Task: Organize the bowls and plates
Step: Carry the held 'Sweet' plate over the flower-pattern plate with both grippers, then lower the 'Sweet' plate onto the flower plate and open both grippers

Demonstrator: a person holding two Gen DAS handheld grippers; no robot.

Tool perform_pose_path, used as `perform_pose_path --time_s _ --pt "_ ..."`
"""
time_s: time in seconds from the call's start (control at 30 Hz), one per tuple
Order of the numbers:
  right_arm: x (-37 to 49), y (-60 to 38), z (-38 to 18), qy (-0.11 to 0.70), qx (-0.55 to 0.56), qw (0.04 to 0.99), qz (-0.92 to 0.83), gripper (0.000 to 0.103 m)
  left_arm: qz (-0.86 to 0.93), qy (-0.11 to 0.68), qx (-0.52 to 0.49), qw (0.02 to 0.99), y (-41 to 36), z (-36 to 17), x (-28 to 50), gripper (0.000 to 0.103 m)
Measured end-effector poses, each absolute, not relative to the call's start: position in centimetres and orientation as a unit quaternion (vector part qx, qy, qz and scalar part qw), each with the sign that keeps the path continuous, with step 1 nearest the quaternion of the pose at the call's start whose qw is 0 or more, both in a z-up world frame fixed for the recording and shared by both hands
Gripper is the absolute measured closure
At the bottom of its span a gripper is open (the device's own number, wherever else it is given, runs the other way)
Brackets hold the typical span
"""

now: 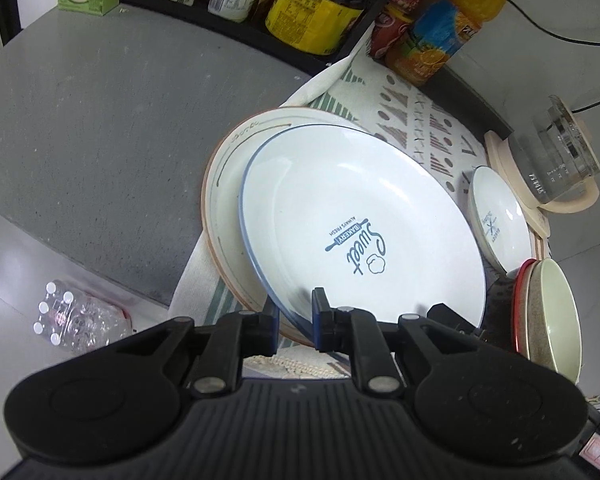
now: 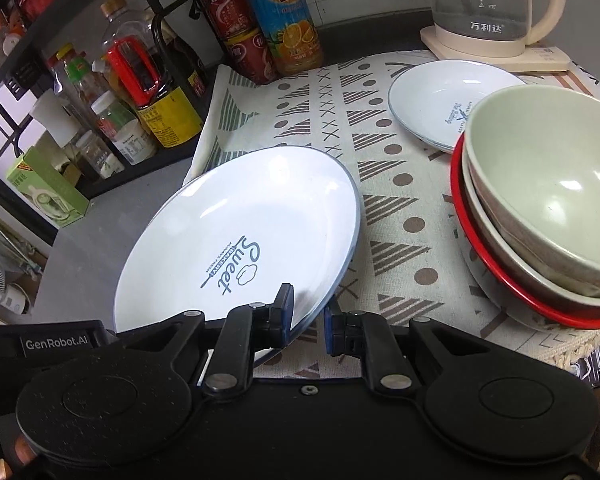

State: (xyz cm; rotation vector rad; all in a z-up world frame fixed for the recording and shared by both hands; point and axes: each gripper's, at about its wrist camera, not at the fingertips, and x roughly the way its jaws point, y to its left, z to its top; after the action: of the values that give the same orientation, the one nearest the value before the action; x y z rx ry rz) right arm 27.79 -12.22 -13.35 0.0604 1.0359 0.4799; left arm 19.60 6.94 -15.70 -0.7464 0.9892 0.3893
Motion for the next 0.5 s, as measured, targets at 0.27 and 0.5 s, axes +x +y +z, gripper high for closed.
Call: perform_pose_path --time_s 0.27,0.5 --pt "28.0 -11.1 -13.8 0.496 0.011 0.84 0.221 0.088 0.18 0.473 -0.351 0.788 7.8 -16.2 20.0 0.088" --pt "28.4 -10.6 -13.8 0.501 0.01 0.839 0.212 0.089 0.159 0.502 -0.35 0.775 8.9 -16.0 20.6 0.085"
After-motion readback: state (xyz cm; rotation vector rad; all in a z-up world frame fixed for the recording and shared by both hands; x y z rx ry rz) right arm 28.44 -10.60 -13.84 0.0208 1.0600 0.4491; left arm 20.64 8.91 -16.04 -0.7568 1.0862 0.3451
